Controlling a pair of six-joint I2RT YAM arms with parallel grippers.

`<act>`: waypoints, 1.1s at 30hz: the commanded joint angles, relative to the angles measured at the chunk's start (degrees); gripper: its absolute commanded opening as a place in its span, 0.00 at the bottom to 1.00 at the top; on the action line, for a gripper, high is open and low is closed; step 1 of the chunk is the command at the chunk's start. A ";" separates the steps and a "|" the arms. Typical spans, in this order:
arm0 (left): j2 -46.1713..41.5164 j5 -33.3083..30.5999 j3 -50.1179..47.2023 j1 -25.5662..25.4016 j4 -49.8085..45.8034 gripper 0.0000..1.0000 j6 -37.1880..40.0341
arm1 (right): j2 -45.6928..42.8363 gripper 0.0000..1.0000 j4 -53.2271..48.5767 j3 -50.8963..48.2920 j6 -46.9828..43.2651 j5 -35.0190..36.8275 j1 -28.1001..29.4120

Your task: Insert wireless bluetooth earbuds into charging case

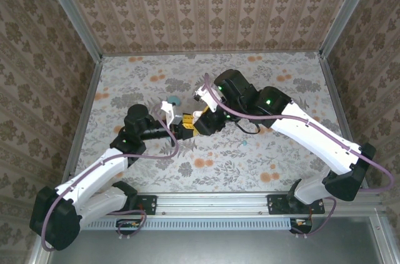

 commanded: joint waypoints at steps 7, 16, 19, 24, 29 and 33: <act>-1.61 0.84 0.55 -0.55 2.34 0.00 0.05 | -2.21 0.55 3.65 1.26 5.50 -0.76 -1.11; -2.89 0.21 -0.22 -0.33 2.27 0.00 -0.25 | -7.15 0.53 5.64 1.04 9.72 0.91 -3.62; -3.11 0.83 0.01 -0.33 2.82 0.00 -0.32 | -8.09 0.52 6.41 -0.85 14.39 -0.48 -7.91; -2.75 1.30 1.19 -0.49 3.61 0.00 0.65 | -7.54 0.43 10.21 -6.31 21.49 -8.30 -13.67; -1.38 3.25 2.48 -0.85 4.61 0.00 0.74 | -5.42 0.23 13.51 -9.81 26.27 -13.24 -17.46; -1.00 3.21 2.85 -1.37 4.48 0.00 1.00 | -3.01 0.19 16.47 -11.06 28.53 -21.20 -18.98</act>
